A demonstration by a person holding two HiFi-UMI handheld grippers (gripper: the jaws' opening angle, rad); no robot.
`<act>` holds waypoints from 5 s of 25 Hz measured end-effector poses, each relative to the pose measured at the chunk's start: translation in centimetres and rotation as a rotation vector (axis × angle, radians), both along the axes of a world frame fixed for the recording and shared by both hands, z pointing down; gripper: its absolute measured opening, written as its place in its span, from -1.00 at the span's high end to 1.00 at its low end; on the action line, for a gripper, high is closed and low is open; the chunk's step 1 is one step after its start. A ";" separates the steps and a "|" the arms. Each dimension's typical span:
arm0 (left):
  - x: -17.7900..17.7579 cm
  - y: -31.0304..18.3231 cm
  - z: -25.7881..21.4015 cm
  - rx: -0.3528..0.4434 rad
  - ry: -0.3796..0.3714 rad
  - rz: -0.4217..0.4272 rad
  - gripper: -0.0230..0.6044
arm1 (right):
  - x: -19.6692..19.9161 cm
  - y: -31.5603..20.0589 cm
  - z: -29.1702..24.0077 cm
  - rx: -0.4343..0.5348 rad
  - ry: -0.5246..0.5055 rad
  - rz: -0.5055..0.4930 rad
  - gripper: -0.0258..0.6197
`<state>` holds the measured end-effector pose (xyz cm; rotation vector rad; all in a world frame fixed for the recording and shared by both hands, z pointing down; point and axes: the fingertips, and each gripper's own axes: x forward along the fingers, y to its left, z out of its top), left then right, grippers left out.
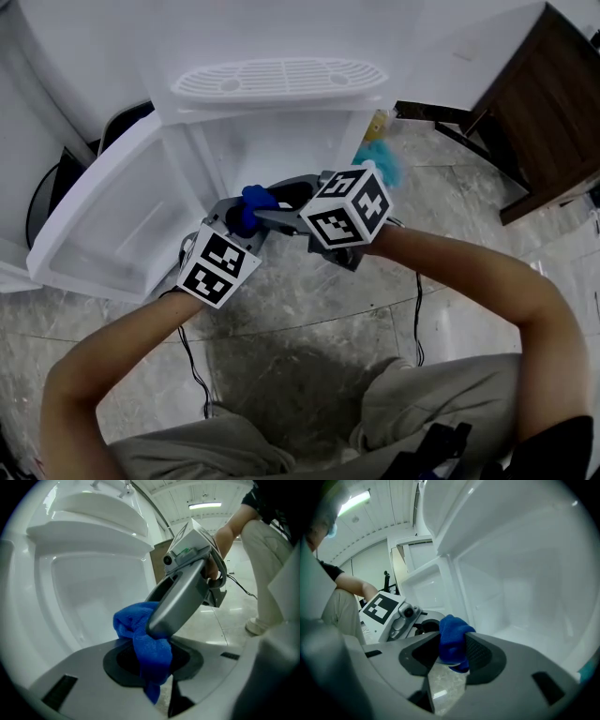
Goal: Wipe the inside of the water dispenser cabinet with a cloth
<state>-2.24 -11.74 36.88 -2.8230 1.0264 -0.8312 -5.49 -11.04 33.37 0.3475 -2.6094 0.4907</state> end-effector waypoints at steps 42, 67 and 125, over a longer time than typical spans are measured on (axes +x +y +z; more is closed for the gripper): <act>-0.7 0.5 0.7 -0.108 0.155 -0.018 0.91 | 3.8 -7.8 0.4 0.294 0.183 0.123 0.63; -7.0 2.3 7.7 -0.240 0.181 -0.072 0.91 | -7.7 -20.4 13.3 0.687 0.593 -0.029 0.63; -6.8 -0.3 2.2 -0.148 0.204 -0.085 0.91 | -5.5 -18.1 -0.1 0.589 0.039 0.475 0.63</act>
